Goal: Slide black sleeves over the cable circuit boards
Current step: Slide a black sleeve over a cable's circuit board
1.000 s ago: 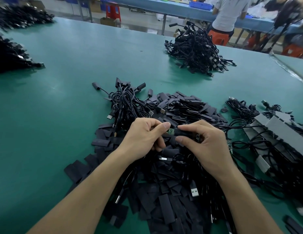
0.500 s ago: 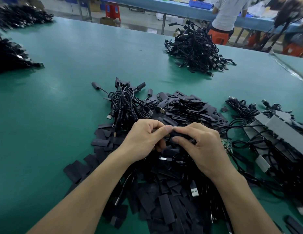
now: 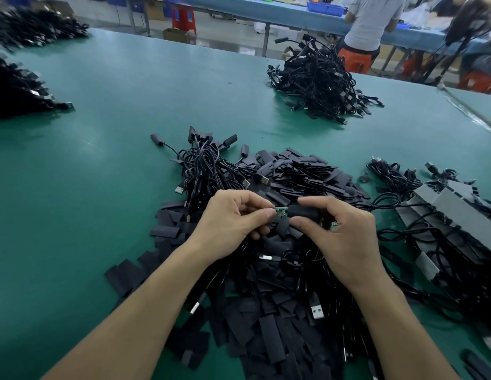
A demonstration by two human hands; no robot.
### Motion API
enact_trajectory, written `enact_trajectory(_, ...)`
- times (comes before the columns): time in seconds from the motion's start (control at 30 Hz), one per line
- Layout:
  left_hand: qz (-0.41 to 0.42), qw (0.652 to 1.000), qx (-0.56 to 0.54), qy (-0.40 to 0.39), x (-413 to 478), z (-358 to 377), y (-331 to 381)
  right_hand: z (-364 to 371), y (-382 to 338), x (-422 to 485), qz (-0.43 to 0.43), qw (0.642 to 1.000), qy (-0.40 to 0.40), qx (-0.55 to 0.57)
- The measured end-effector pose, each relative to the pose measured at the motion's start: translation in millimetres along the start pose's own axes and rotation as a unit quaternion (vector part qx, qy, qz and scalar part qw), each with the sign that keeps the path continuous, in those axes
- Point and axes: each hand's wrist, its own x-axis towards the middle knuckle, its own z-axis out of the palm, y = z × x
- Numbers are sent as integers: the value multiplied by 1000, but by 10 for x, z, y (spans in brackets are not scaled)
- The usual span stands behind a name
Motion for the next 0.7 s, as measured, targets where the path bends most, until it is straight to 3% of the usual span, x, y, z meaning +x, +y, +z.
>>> enact_trajectory(0.47,4,998,45,-39,-11,-5,27,37,40,-26,-57,998,-38,-14)
enact_trajectory(0.7,-6,999,9,-37,-22,-16,41,36,43,-28,-55,997,-56,-18)
